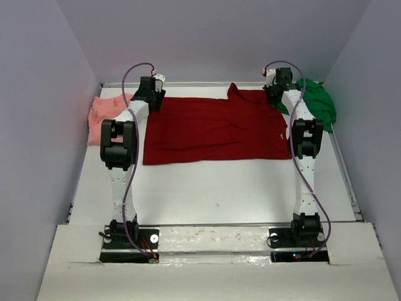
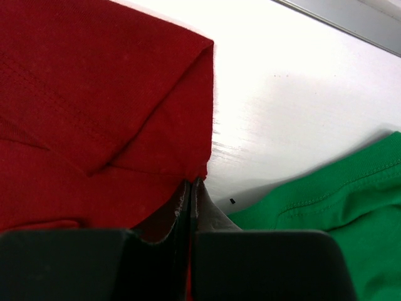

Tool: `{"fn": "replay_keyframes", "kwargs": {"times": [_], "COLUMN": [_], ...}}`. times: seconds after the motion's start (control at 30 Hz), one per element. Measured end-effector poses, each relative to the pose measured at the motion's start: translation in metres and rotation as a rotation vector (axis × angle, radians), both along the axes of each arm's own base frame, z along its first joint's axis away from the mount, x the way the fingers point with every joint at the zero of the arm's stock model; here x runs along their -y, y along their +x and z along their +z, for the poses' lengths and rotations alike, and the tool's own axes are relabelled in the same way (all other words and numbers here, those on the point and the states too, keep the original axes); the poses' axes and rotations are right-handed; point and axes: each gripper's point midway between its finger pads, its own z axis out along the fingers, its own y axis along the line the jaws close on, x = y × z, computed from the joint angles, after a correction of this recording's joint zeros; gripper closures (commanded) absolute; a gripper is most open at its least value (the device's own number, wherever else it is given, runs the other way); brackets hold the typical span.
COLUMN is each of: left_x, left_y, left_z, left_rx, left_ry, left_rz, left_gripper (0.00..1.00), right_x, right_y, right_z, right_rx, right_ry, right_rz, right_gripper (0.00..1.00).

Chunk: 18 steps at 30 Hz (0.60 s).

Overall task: Fold and stack the t-shirts
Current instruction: Fold the tshirt

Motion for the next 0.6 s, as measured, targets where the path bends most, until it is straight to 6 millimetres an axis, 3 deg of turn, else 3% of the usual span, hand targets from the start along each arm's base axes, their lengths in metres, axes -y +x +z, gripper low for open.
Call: {"fn": "replay_keyframes", "kwargs": {"times": [0.37,0.6], "left_x": [0.038,0.051], "left_y": [0.061,0.074], "left_z": [0.014,0.004], "left_rx": [0.074,0.064], "left_ry": [-0.251,-0.326], "left_rz": [-0.123,-0.137], "left_gripper": [0.25,0.26], "right_x": [0.000,0.000], "right_y": [-0.002,-0.002], "right_z": [-0.001,0.000], "right_rx": [-0.004,-0.001], "right_ry": [-0.003,-0.008], "right_rz": [0.004,0.010], "right_gripper": [1.00,1.00]}}
